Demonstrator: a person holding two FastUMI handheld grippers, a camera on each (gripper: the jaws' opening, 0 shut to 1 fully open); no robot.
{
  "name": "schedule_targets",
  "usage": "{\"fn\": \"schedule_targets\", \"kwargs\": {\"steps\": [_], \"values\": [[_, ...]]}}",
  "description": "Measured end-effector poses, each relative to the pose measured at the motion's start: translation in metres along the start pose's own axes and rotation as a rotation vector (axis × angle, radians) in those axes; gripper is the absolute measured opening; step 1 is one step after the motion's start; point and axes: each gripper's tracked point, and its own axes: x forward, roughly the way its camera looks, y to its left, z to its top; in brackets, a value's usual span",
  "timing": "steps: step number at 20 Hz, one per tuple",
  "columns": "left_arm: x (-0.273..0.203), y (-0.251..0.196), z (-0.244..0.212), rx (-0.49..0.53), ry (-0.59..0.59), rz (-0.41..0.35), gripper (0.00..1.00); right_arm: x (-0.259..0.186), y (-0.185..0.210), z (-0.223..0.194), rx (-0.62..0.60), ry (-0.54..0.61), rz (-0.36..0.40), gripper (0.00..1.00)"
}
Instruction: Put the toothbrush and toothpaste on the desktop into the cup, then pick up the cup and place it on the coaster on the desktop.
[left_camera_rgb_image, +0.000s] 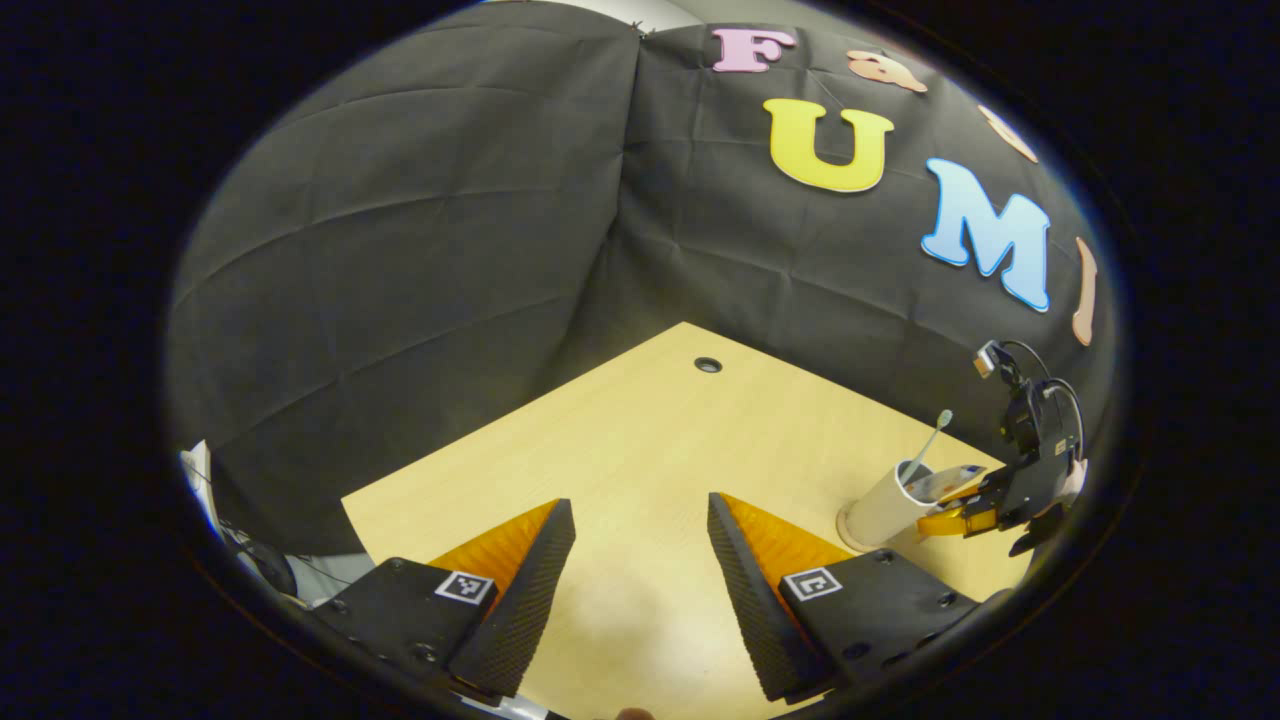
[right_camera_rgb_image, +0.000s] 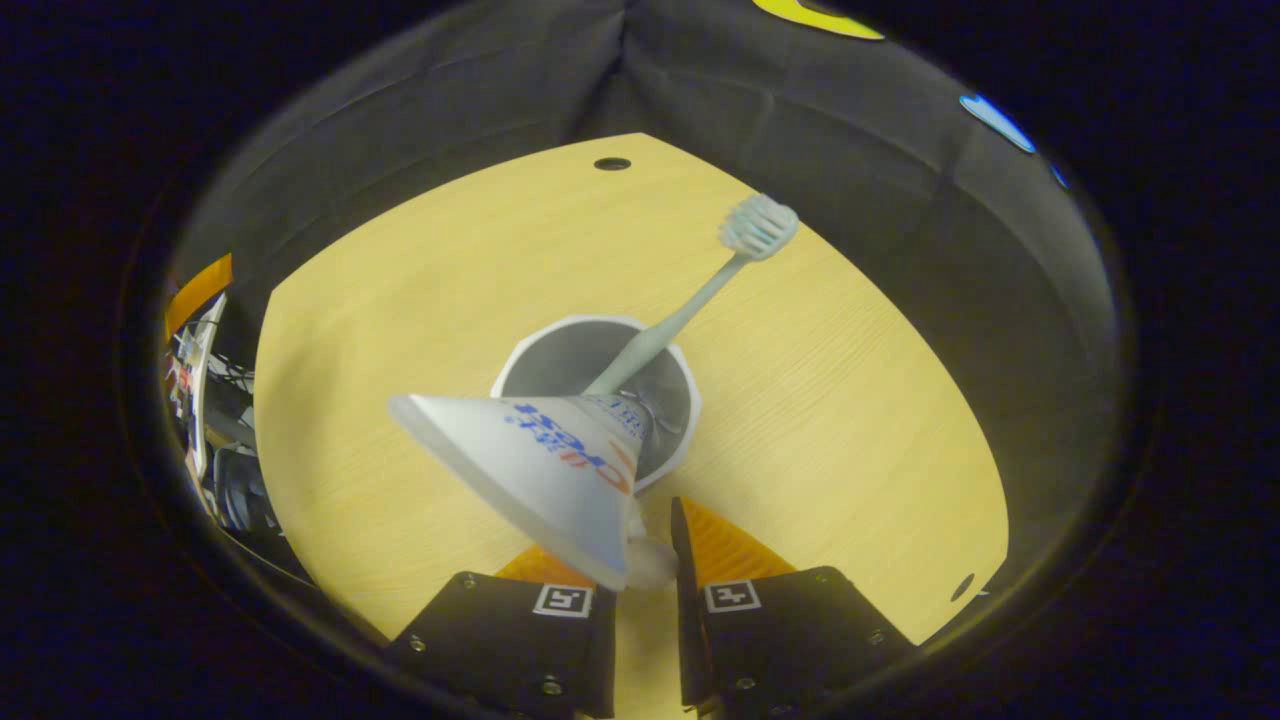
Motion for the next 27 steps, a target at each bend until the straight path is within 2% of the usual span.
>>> {"fn": "schedule_targets", "kwargs": {"steps": [4,9,12,16,19,20,21,24,25,27], "values": [[0.0,-0.013,0.001,0.024,-0.013,-0.056,0.91,-0.036,-0.001,-0.004,0.09,-0.093,-0.017,0.25],[-0.002,-0.038,-0.001,0.077,-0.039,-0.176,0.91,-0.077,0.005,-0.018,0.252,-0.205,-0.072,0.24],[-0.004,-0.066,0.01,0.123,-0.074,-0.273,0.9,-0.107,0.0,-0.017,0.363,-0.303,-0.177,0.24],[-0.01,-0.11,0.028,0.183,-0.139,-0.405,0.9,-0.18,-0.014,-0.01,0.491,-0.509,-0.438,0.24],[-0.017,-0.141,0.042,0.203,-0.208,-0.498,0.89,-0.229,-0.011,-0.001,0.528,-0.65,-0.579,0.24],[-0.021,-0.148,0.044,0.21,-0.221,-0.523,0.89,-0.241,-0.011,0.0,0.539,-0.683,-0.612,0.24],[-0.025,-0.156,0.047,0.214,-0.232,-0.552,0.89,-0.25,-0.009,0.001,0.549,-0.715,-0.623,0.27],[-0.039,-0.171,0.051,0.22,-0.26,-0.616,0.88,-0.269,-0.009,-0.001,0.599,-0.764,-0.652,0.28],[-0.044,-0.176,0.054,0.226,-0.274,-0.632,0.88,-0.274,-0.006,-0.002,0.621,-0.788,-0.641,0.36],[-0.051,-0.178,0.059,0.241,-0.307,-0.643,0.88,-0.28,-0.004,-0.007,0.657,-0.8,-0.642,0.83]]}}
